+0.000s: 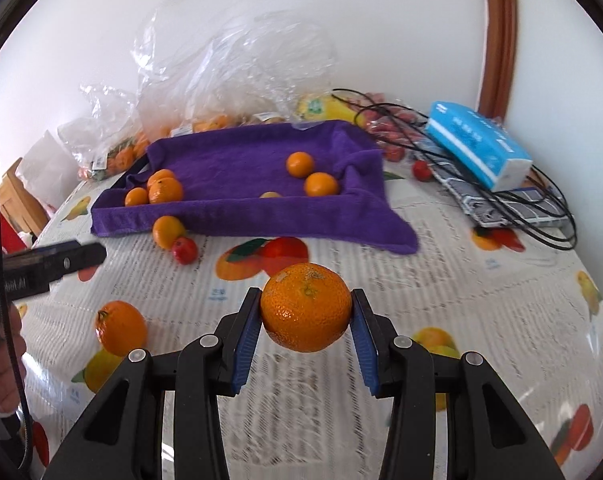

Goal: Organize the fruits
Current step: 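Grasp a large orange with the right tool while the left tool grasps another orange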

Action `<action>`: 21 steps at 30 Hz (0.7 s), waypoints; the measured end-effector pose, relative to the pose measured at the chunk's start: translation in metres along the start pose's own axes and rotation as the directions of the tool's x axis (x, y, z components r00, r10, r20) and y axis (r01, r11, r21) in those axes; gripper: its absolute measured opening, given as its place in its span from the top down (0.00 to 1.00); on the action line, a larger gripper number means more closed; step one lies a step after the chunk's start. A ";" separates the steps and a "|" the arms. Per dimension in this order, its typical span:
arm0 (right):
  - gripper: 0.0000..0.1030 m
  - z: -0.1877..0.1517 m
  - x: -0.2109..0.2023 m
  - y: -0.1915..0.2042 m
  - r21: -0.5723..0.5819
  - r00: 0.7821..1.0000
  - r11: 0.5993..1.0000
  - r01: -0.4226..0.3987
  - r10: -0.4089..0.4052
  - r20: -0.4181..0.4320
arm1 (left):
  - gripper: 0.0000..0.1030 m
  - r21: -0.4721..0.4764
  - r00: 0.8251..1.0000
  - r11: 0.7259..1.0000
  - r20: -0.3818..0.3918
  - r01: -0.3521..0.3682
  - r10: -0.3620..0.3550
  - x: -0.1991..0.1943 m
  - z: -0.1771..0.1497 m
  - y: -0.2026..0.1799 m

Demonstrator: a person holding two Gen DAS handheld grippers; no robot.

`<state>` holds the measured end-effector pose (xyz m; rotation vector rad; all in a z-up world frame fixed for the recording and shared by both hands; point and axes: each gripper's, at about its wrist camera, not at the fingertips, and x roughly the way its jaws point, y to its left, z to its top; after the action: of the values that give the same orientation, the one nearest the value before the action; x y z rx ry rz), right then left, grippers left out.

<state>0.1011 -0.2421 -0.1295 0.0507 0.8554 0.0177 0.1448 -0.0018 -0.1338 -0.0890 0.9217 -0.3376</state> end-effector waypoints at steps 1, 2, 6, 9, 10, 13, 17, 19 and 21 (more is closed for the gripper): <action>0.58 -0.001 -0.002 -0.004 0.004 1.000 1.000 0.009 -0.009 0.006 | 0.29 -0.003 1.000 1.000 -0.007 0.021 -0.021 0.000 -0.004 -0.003; 0.58 -0.003 -0.003 -0.007 0.009 1.000 1.000 0.012 -0.012 0.007 | 0.28 -0.003 0.999 0.999 -0.014 0.034 -0.034 0.001 -0.008 -0.006; 0.58 -0.009 -0.004 -0.015 0.026 1.000 1.000 0.012 -0.012 0.001 | 0.28 0.038 0.999 0.999 -0.044 0.021 -0.019 0.007 -0.025 -0.022; 0.58 -0.013 -0.004 -0.018 0.029 1.000 1.000 0.008 -0.008 0.003 | 0.28 0.067 0.998 0.998 -0.059 -0.002 0.006 0.013 -0.033 -0.032; 0.58 -0.014 -0.004 -0.017 0.030 1.000 1.000 0.004 -0.004 0.004 | 0.29 0.074 0.998 0.997 -0.063 -0.011 0.015 0.016 -0.036 -0.035; 0.58 -0.018 -0.003 -0.015 0.034 0.999 0.999 -0.031 0.031 0.005 | 0.32 0.088 0.994 0.994 -0.076 -0.066 0.073 0.024 -0.040 -0.038; 0.58 -0.020 -0.004 -0.009 0.016 0.999 0.999 -0.043 0.043 0.013 | 0.60 0.143 0.992 0.984 -0.052 -0.105 0.114 0.026 -0.043 -0.046; 0.58 -0.019 -0.003 -0.007 0.013 0.999 0.999 -0.049 0.049 0.014 | 0.60 0.140 0.991 0.984 -0.052 -0.114 0.122 0.024 -0.042 -0.045; 0.58 -0.018 -0.003 -0.005 0.012 0.998 0.998 -0.060 0.059 0.018 | 0.60 0.116 0.992 0.987 -0.048 -0.112 0.118 0.021 -0.039 -0.041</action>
<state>0.0853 -0.2468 -0.1390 0.0881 0.8367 0.0676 0.1151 -0.0444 -0.1648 0.0774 0.9556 -0.2858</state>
